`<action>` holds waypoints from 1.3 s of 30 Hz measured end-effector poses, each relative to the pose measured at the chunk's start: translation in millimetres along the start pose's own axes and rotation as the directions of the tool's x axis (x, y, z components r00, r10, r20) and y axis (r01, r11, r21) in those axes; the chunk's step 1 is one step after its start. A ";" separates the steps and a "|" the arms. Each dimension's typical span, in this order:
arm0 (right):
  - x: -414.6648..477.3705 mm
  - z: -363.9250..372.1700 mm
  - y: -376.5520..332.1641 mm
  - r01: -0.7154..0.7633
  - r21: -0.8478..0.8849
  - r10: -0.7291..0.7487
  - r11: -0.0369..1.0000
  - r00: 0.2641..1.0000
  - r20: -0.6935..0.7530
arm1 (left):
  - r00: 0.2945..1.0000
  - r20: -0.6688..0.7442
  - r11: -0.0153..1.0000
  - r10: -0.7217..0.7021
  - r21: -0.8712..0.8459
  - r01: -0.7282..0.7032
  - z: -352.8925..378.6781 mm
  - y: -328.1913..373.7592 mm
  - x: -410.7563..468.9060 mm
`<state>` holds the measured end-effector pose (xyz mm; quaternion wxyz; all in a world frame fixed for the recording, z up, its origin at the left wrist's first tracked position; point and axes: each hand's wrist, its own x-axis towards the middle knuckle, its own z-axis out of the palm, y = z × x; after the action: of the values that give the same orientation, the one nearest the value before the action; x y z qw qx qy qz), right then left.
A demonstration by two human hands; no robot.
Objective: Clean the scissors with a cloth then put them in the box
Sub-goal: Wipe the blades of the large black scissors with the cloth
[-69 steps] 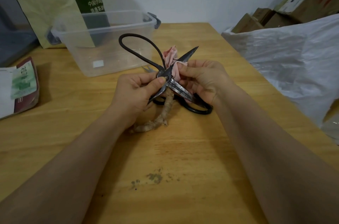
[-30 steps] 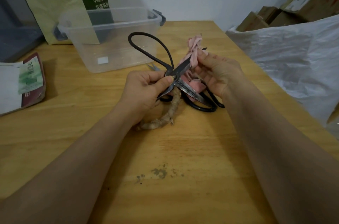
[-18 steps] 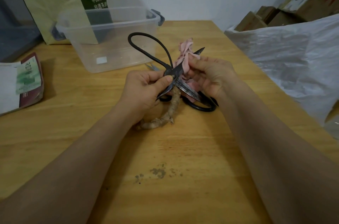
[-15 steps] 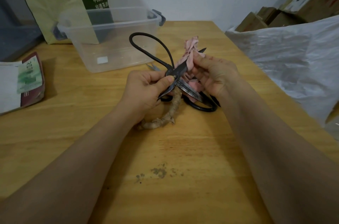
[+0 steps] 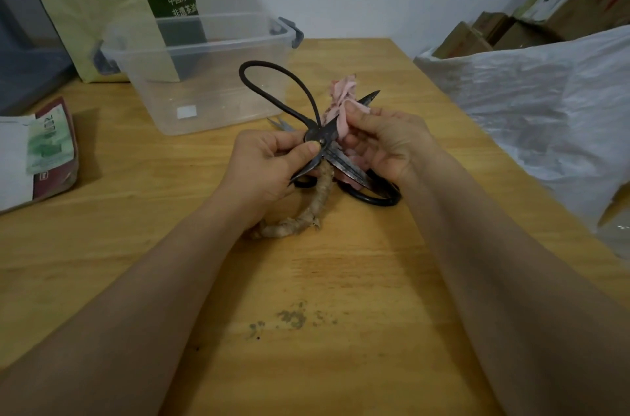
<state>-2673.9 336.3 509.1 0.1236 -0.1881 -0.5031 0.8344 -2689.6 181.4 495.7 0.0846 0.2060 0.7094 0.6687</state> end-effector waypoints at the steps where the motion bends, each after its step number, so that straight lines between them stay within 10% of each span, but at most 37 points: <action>1: 1.2 -1.1 -0.5 0.002 0.018 -0.002 1.000 1.000 -0.016 | 1.000 -0.001 1.000 -0.006 0.013 0.006 0.2 -0.8 0.9; 24: 24.5 -28.9 -15.3 0.106 0.245 -0.029 0.964 0.954 -0.299 | 1.000 -0.002 1.000 -0.013 0.019 0.013 -7.5 2.9 -2.4; 33: -7.0 -2.1 -8.1 0.158 -0.054 -0.163 0.986 0.981 -0.106 | 0.843 -0.408 0.921 0.350 0.314 -0.231 -40.9 13.1 6.3; 39: -20.6 13.0 -2.1 -0.011 -0.028 0.015 1.000 0.994 0.110 | 0.707 -0.232 0.643 0.668 0.658 -0.392 -55.3 4.7 10.8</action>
<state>-2661.1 318.8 520.3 0.0877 -0.1467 -0.5193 0.8373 -2720.4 135.3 507.1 -0.3553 0.2633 0.7757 0.4502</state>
